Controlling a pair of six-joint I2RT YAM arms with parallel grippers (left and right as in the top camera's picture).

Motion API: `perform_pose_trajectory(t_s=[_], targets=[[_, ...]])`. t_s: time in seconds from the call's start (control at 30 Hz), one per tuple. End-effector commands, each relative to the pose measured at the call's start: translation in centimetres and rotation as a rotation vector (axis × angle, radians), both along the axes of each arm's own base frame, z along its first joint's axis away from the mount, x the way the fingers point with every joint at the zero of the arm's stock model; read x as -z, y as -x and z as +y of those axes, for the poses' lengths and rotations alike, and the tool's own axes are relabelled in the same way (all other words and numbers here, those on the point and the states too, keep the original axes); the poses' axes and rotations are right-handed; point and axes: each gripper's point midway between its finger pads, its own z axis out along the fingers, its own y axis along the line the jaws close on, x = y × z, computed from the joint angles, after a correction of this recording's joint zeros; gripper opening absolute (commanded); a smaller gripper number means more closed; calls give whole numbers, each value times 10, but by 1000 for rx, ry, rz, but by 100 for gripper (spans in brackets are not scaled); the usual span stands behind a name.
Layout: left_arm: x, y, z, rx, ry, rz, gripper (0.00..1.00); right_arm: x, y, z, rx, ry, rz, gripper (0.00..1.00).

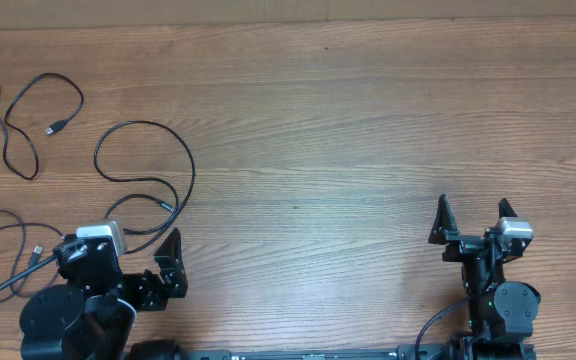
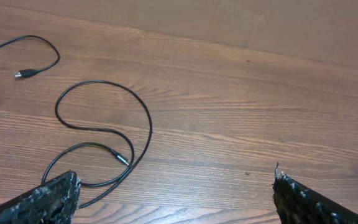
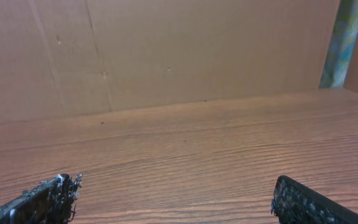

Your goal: Untangle cables

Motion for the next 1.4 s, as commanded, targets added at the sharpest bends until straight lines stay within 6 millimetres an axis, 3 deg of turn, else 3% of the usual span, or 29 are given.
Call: perform_pose_trajectory(t_s=[0.0,0.13,0.37,0.63,0.93,1.2,1.37], targets=[[6,3,0,4,-8,22,100,2,0,0,-1,8,-5,100],[17,12,-1,5,-5,65,100,2,0,0,-1,8,-4,100],[-18,33,-2,3,-22,-194,100,2,0,0,-1,8,-4,100],[3,48,-3,3,-28,-284,100,2,0,0,-1,8,-4,100],[-17,41,-3,3,-35,-392,100,2,0,0,-1,8,-4,100],[-4,23,-24,137,3,-402,100,2,0,0,-1,8,-5,100],[18,-4,-26,148,3,-411,100,2,0,0,-1,8,-5,100]])
